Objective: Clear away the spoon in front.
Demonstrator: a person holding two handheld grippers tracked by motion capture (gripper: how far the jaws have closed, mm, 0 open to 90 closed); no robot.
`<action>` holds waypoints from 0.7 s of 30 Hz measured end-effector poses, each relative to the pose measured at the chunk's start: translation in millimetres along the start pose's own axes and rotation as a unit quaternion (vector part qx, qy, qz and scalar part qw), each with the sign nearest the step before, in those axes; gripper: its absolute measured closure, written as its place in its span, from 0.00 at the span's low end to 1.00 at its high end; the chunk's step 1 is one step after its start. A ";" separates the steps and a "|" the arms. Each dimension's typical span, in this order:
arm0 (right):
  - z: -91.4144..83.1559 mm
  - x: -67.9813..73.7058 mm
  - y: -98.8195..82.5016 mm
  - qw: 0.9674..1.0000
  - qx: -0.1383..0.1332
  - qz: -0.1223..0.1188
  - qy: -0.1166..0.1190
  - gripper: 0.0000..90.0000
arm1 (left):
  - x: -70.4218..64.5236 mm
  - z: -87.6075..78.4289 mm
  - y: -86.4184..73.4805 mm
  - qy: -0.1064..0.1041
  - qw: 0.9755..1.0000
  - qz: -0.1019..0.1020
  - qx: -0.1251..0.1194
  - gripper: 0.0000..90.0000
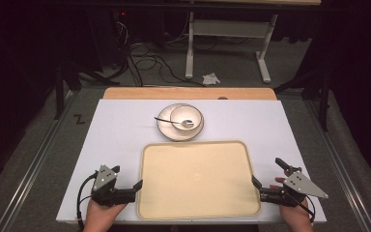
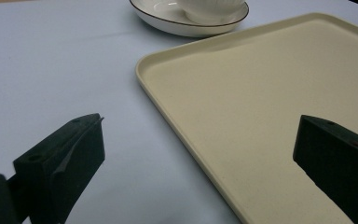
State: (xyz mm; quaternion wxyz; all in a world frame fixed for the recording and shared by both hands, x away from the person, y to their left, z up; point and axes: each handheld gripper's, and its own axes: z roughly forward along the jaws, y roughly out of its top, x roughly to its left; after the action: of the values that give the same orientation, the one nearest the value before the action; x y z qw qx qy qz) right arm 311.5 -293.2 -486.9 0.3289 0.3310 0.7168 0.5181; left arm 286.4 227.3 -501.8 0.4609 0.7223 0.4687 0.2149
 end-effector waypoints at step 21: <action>-3.0 -0.6 -4.5 1.000 0.010 0.007 -0.012 0.00 | 1.7 -4.8 1.5 -0.025 1.000 -0.005 -0.004 0.04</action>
State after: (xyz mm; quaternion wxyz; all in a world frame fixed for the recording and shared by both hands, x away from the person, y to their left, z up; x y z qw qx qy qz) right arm 308.8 -296.3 -490.4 0.3302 0.3457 0.7159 0.5089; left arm 284.3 230.7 -498.4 0.4763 0.7232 0.4597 0.1970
